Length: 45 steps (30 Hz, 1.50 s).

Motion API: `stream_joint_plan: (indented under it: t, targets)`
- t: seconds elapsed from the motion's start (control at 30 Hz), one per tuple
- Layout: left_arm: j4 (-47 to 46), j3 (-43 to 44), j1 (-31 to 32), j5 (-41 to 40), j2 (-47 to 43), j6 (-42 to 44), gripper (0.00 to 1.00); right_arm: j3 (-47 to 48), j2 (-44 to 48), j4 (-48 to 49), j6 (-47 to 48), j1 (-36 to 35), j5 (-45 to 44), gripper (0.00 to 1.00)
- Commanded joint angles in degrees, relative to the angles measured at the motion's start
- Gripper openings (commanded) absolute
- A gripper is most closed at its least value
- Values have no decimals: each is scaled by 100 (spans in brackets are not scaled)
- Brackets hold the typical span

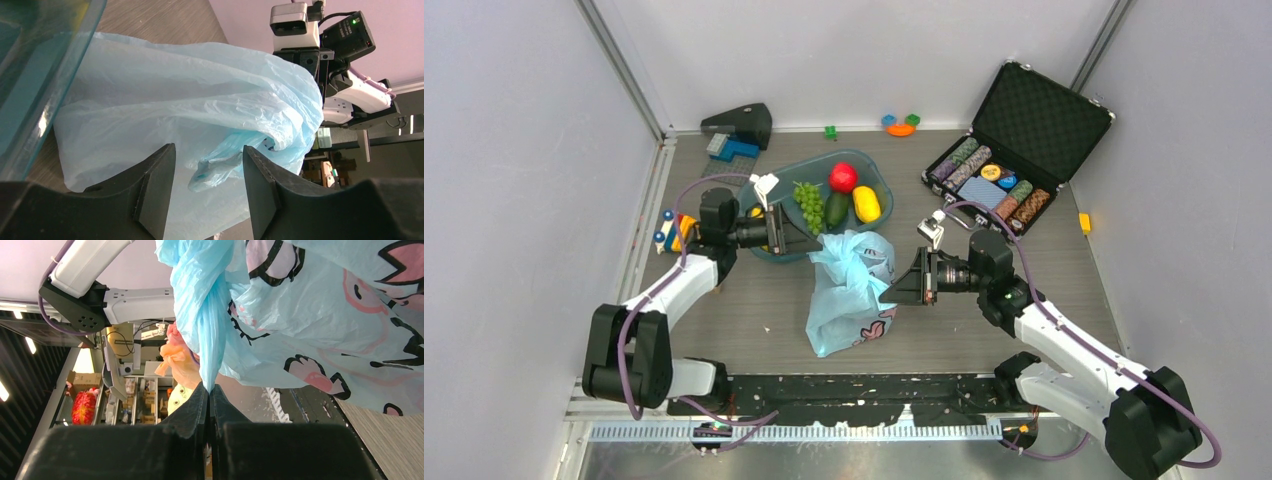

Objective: Place the fake fruits into the plastic bag and tie a complex knot

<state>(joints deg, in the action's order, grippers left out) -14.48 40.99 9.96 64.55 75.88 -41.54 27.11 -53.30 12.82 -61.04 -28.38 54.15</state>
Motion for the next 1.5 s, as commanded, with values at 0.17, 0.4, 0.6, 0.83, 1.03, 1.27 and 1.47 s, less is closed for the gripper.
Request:
stream_joint_plan:
  t: [0.17, 0.4, 0.6, 0.83, 1.03, 1.27, 1.47]
  targets:
    - [-1041, -442, 4, 180, -519, -610, 53, 134, -78, 300, -30, 8, 113, 5]
    - [-2118, -614, 6, 294, -405, -1325, 53, 123, -84, 305, -31, 8, 105, 5]
    - [-2963, -800, 8, 381, -320, -1933, 48, 127, -85, 308, -47, 12, 88, 5]
    - [-3185, -907, 9, 374, -269, -2090, 39, 119, -108, 300, -49, 8, 87, 5]
    - [-3316, -938, 7, 407, -245, -2198, 21, 125, -111, 296, -42, 9, 74, 5]
    - [-3272, -741, -2, 124, -466, -2303, 0, 489, -41, -470, 586, 8, 22, 5]
    - [-668, 511, -1, -549, -993, -967, 0, 1771, -216, -2781, 2463, 17, -478, 5]
